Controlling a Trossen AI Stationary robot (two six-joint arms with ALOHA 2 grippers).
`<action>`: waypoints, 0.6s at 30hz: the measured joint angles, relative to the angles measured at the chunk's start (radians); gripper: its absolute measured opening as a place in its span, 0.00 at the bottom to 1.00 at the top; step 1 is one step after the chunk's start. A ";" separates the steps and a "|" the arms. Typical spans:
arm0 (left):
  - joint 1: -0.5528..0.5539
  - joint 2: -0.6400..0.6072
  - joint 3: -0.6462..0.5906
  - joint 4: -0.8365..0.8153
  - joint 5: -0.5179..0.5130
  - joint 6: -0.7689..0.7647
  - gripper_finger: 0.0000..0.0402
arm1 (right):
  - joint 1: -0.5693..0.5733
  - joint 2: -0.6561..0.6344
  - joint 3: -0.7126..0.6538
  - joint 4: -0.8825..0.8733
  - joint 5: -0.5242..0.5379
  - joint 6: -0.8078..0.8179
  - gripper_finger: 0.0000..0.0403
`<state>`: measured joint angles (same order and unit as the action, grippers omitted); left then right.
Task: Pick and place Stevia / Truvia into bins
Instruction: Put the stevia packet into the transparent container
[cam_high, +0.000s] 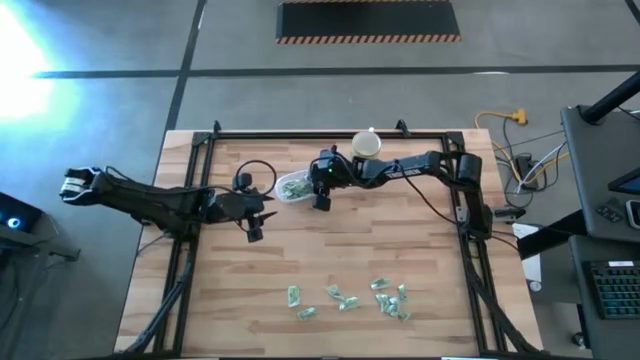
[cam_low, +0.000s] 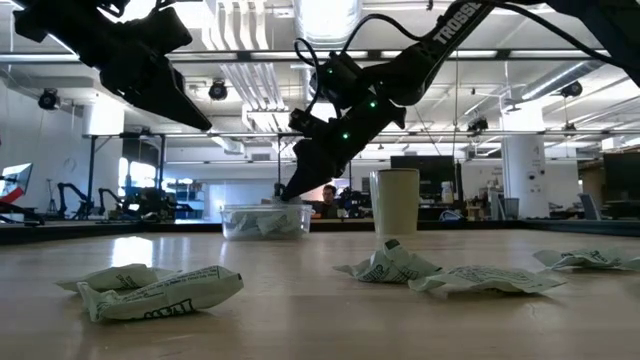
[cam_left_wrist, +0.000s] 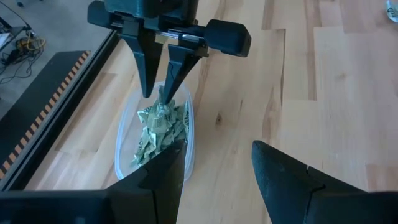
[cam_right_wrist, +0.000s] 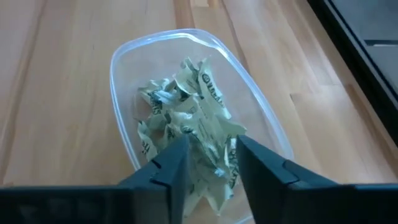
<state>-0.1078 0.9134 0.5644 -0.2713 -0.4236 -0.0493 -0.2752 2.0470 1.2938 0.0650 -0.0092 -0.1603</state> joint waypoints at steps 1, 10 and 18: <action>0.000 0.000 0.000 0.000 0.000 0.000 0.43 | 0.000 0.000 0.000 0.002 -0.001 -0.005 0.33; 0.000 0.000 0.000 0.000 0.000 -0.001 0.43 | 0.002 -0.002 0.028 0.003 -0.008 0.010 0.43; 0.000 0.002 -0.006 0.001 0.011 -0.024 0.43 | 0.004 -0.005 0.042 -0.009 -0.026 -0.001 0.40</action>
<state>-0.1074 0.9150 0.5583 -0.2703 -0.4122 -0.0734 -0.2710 2.0421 1.3358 0.0562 -0.0356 -0.1614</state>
